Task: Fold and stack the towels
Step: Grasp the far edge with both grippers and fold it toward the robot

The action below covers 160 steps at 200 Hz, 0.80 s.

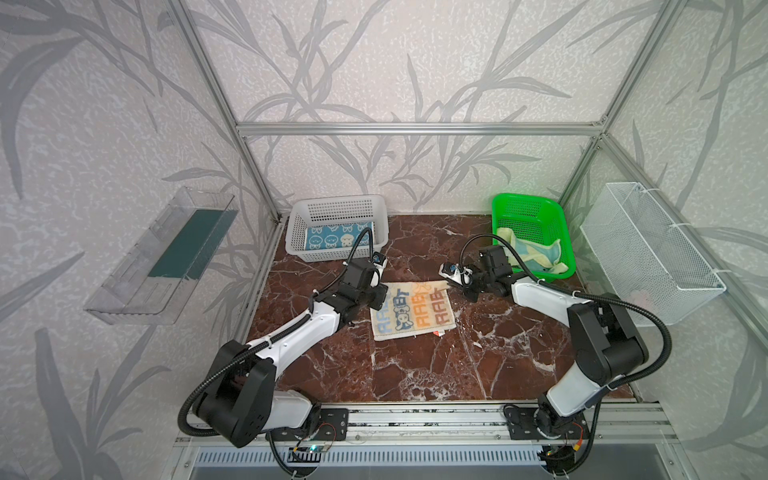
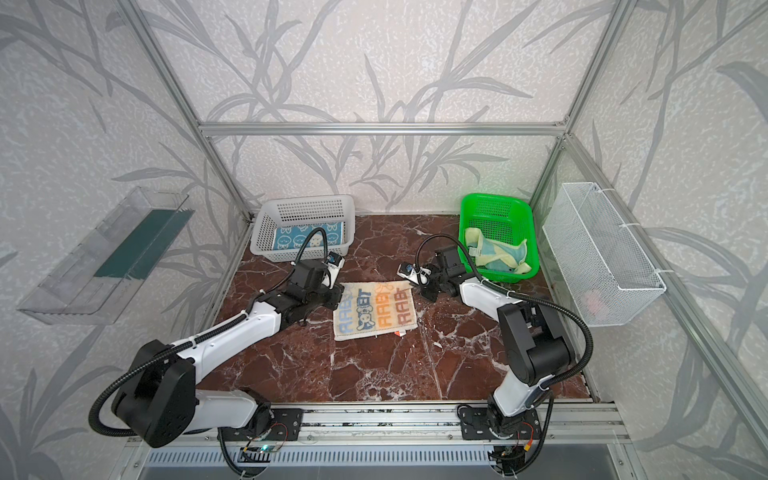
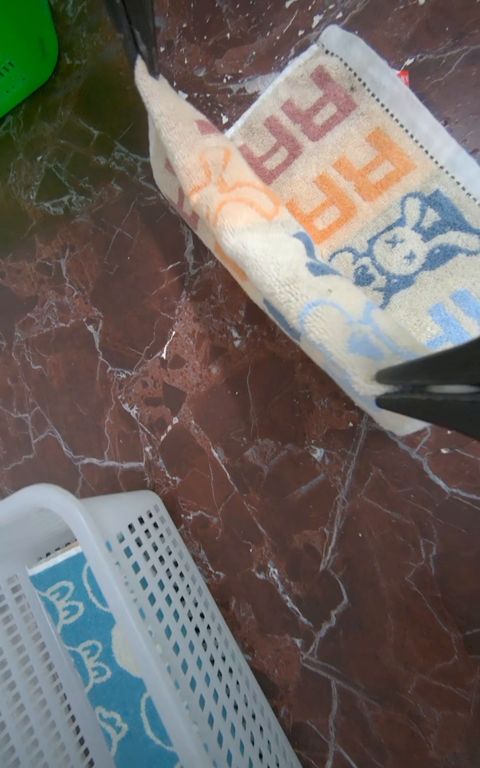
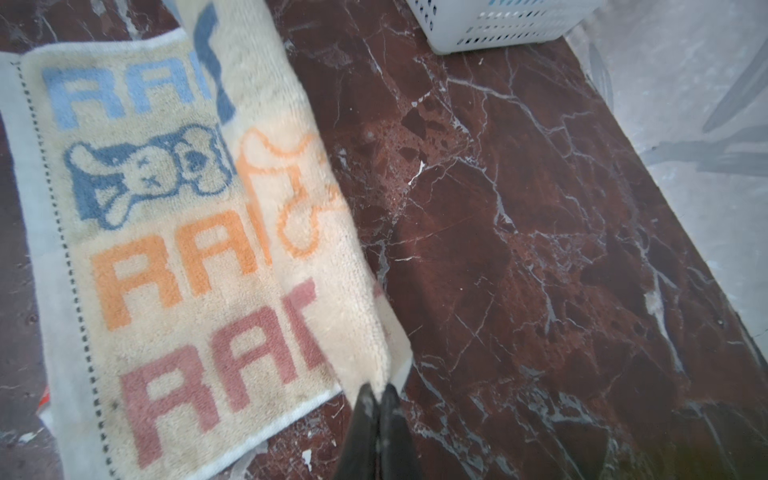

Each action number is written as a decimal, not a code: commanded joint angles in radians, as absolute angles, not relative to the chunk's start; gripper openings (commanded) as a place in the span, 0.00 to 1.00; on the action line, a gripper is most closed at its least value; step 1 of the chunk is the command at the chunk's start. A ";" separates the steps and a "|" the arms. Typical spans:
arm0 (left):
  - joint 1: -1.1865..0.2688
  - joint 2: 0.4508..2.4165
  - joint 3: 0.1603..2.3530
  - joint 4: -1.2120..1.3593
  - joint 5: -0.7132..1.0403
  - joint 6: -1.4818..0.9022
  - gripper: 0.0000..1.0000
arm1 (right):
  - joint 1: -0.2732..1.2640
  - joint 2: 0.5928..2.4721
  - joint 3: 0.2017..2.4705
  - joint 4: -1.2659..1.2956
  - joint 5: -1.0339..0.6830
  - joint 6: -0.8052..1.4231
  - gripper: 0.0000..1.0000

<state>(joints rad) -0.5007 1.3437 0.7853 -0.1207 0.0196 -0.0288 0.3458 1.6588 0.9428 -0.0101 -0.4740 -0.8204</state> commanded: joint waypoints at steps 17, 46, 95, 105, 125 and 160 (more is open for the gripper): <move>-0.552 1.282 0.730 -0.153 -0.020 -0.080 0.00 | 0.345 1.582 0.892 -0.017 -0.499 -0.825 0.00; -0.559 1.221 0.690 -0.163 -0.034 -0.116 0.00 | 0.345 1.546 0.861 -0.063 -0.478 -0.809 0.00; -0.559 1.164 0.652 -0.158 -0.037 -0.158 0.00 | 0.368 1.443 0.786 -0.109 -0.494 -0.777 0.00; -0.560 1.162 0.650 -0.162 -0.034 -0.163 0.00 | 0.376 1.419 0.776 -0.130 -0.500 -0.781 0.00; -0.566 1.143 0.639 -0.164 -0.029 -0.168 0.00 | 0.387 1.385 0.756 -0.166 -0.492 -0.780 0.00; -0.576 1.092 0.596 -0.164 0.000 -0.160 0.00 | 0.391 1.362 0.724 -0.194 -0.453 -0.772 0.00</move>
